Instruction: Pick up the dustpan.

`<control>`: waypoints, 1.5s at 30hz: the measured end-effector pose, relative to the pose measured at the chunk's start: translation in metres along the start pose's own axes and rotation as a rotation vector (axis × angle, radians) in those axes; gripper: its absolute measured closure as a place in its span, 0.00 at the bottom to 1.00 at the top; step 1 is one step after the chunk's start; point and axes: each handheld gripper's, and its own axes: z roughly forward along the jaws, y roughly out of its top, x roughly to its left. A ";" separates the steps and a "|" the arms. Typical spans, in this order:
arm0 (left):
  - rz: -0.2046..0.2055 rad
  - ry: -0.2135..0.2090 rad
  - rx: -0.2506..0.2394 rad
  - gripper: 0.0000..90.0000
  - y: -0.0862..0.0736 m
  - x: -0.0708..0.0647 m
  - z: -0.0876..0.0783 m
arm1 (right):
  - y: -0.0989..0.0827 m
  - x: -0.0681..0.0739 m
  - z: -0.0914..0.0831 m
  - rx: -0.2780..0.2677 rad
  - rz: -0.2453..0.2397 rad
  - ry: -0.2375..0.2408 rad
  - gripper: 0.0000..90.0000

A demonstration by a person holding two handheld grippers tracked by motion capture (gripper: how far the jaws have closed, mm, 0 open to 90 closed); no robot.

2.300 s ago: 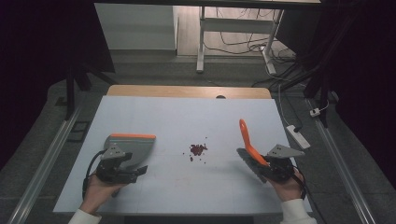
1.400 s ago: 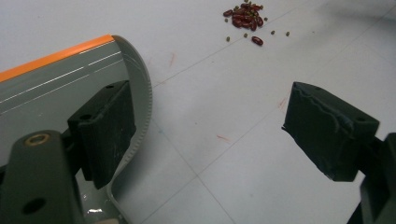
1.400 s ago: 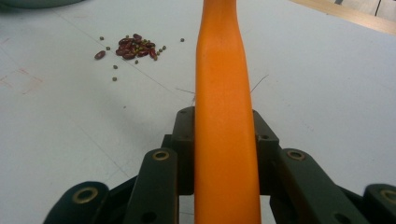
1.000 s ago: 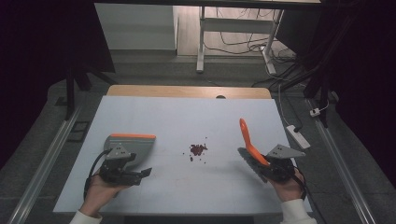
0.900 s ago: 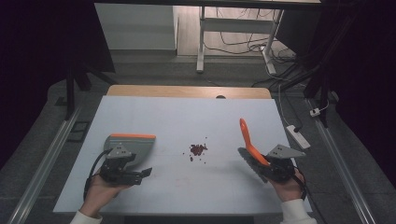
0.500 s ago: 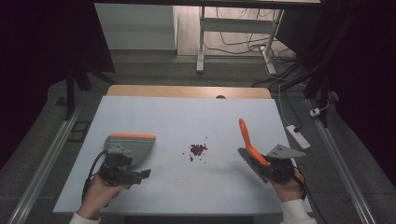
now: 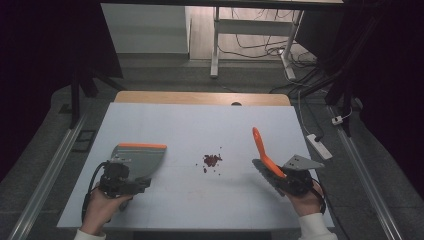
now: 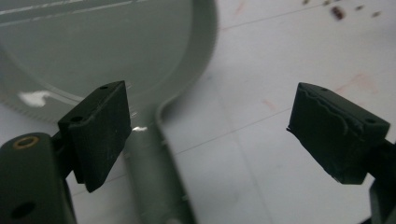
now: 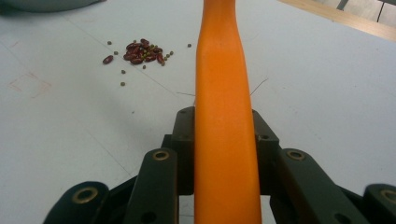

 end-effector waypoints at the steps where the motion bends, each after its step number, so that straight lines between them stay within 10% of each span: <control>1: -0.001 0.009 0.005 0.15 -0.001 0.002 0.001 | 0.000 0.000 0.000 0.002 0.002 0.000 0.77; 37: -0.134 0.025 0.091 0.19 -0.020 0.031 0.022 | 0.000 0.000 0.000 -0.001 0.005 0.002 0.77; 45: -0.162 0.033 0.062 0.34 -0.017 0.028 0.035 | -0.001 -0.001 0.000 0.000 0.014 -0.001 0.77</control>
